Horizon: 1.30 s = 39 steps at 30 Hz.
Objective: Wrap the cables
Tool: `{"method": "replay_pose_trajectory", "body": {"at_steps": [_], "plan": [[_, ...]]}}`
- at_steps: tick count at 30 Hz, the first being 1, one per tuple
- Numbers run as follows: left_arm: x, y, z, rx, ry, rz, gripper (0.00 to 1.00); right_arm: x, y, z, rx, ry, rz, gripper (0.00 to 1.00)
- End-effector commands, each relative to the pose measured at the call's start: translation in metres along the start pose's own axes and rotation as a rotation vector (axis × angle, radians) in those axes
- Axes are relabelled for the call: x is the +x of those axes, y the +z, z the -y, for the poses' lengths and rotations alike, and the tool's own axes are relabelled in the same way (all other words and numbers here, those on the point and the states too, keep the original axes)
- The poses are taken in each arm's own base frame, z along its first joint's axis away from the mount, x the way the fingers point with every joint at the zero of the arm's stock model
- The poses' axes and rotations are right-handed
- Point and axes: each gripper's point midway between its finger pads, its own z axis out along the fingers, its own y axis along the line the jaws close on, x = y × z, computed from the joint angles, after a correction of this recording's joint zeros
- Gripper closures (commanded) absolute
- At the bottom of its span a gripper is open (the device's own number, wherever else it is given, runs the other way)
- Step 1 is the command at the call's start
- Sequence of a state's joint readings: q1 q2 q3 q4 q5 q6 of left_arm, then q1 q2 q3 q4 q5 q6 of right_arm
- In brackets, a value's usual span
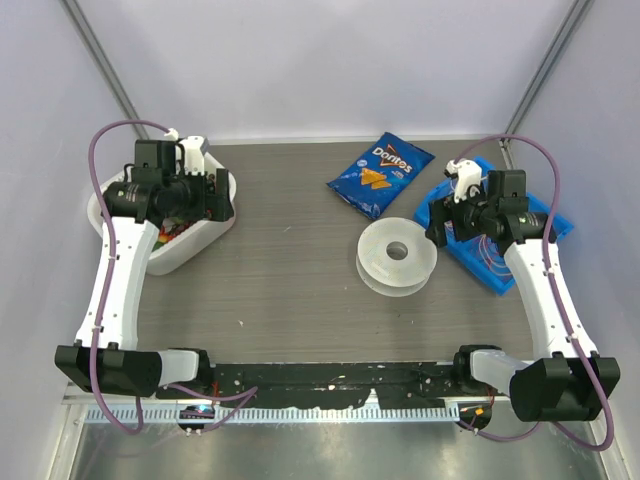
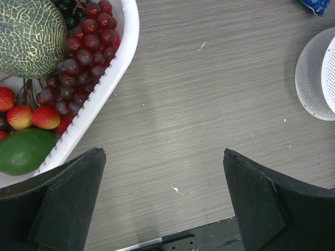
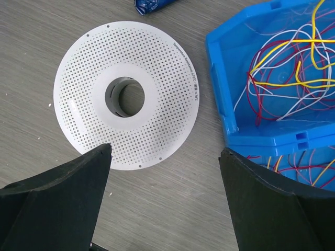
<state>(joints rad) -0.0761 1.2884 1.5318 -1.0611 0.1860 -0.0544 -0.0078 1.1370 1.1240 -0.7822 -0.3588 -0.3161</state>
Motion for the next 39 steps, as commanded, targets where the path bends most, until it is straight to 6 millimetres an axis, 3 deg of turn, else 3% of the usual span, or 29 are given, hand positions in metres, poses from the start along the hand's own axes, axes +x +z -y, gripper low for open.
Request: {"method": "replay_pose_trajectory", "body": {"at_steps": [1,9,12,14,20,24,32,36,39], "plan": [[-0.014,-0.012,0.005,0.017,0.002,0.053,0.0,-0.007,0.003,-0.017,-0.06,-0.067,0.011,0.11],[-0.018,-0.015,0.015,0.071,-0.017,0.08,0.0,0.011,0.035,-0.045,-0.074,-0.193,-0.096,0.12],[-0.018,-0.015,0.017,0.084,-0.019,0.081,0.0,0.016,0.049,-0.057,-0.068,-0.248,-0.136,0.18],[-0.018,-0.014,0.017,0.08,-0.02,0.079,0.0,0.02,0.058,-0.063,-0.062,-0.279,-0.166,0.25],[-0.019,-0.016,0.017,0.077,-0.039,0.11,0.0,0.036,0.083,-0.067,-0.005,-0.336,-0.229,0.71],[-0.022,-0.022,0.023,0.103,-0.055,0.154,0.0,0.05,0.099,-0.059,0.045,-0.359,-0.276,0.87],[-0.02,-0.024,0.029,0.125,-0.102,0.181,0.0,0.076,0.133,-0.068,0.005,-0.385,-0.335,0.92],[-0.018,-0.023,0.035,0.169,-0.174,0.172,0.0,0.084,0.148,-0.087,-0.049,-0.401,-0.357,0.92],[-0.019,-0.024,0.033,0.183,-0.224,0.178,0.0,0.08,0.155,-0.111,-0.091,-0.435,-0.345,0.92]]}}
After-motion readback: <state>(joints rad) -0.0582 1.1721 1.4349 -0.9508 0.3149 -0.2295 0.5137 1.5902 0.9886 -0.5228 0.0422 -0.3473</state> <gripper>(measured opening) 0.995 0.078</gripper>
